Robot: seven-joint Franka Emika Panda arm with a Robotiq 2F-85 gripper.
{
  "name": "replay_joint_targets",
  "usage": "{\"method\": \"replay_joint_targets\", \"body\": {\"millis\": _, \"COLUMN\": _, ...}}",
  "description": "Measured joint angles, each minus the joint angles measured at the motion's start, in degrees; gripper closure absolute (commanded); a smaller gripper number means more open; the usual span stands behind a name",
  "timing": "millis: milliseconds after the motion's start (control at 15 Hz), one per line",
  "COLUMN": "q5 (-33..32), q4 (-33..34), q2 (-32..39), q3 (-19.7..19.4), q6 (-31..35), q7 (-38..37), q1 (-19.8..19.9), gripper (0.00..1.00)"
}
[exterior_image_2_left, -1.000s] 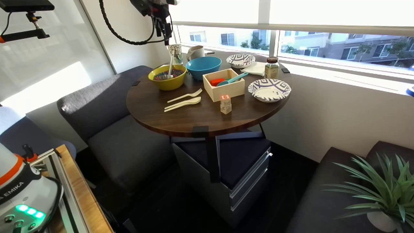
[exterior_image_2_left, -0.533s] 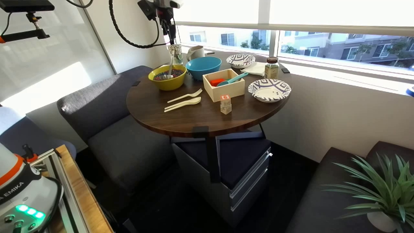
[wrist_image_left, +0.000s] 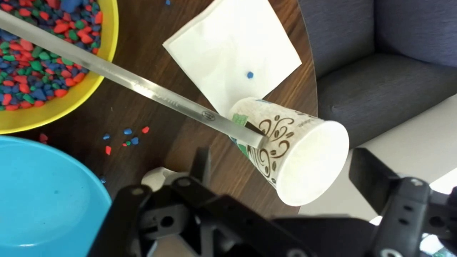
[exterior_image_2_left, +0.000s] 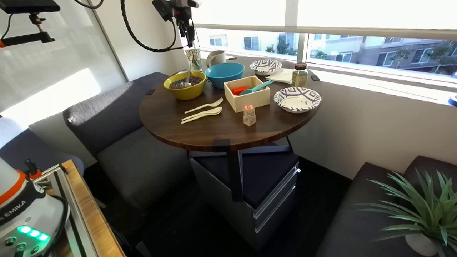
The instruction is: Move the coffee cup on the left to the right
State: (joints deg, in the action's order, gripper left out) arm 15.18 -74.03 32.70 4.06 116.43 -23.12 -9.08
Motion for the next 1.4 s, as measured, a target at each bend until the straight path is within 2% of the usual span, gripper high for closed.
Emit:
{"method": "replay_joint_targets", "body": {"millis": 400, "q5": -0.10, "q4": 1.16, "q2": 0.81, "q3": -0.12, "q6": 0.00, "q7": 0.11, "q1": 0.11, "gripper": 0.00}}
{"method": "replay_joint_targets", "body": {"millis": 800, "q5": -0.80, "q4": 6.66, "q2": 5.84, "q3": -0.11, "q6": -0.01, "q7": 0.13, "q1": -0.03, "gripper": 0.00}}
{"method": "replay_joint_targets", "body": {"millis": 933, "q5": -0.89, "q4": 8.46, "q2": 7.68, "q3": -0.09, "q6": -0.03, "q7": 0.13, "q1": -0.20, "gripper": 0.10}}
{"method": "replay_joint_targets", "body": {"millis": 1000, "q5": -1.00, "q4": 9.38, "q2": 8.51, "q3": -0.09, "q6": -0.04, "q7": 0.13, "q1": -0.34, "gripper": 0.11}}
{"method": "replay_joint_targets", "body": {"millis": 1067, "q5": -1.17, "q4": 10.28, "q2": 9.29, "q3": -0.09, "q6": -0.05, "q7": 0.12, "q1": -0.52, "gripper": 0.08}}
{"method": "replay_joint_targets", "body": {"millis": 1267, "q5": -1.68, "q4": 12.77, "q2": 11.31, "q3": -0.09, "q6": -0.07, "q7": -0.04, "q1": -1.04, "gripper": 0.31}}
{"method": "replay_joint_targets", "body": {"millis": 1333, "q5": -1.82, "q4": 13.58, "q2": 11.91, "q3": -0.09, "q6": -0.08, "q7": -0.13, "q1": -1.20, "gripper": 0.42}}
{"method": "replay_joint_targets", "body": {"millis": 1400, "q5": -1.94, "q4": 14.27, "q2": 12.49, "q3": -0.09, "q6": -0.11, "q7": -0.20, "q1": -1.33, "gripper": 0.42}}
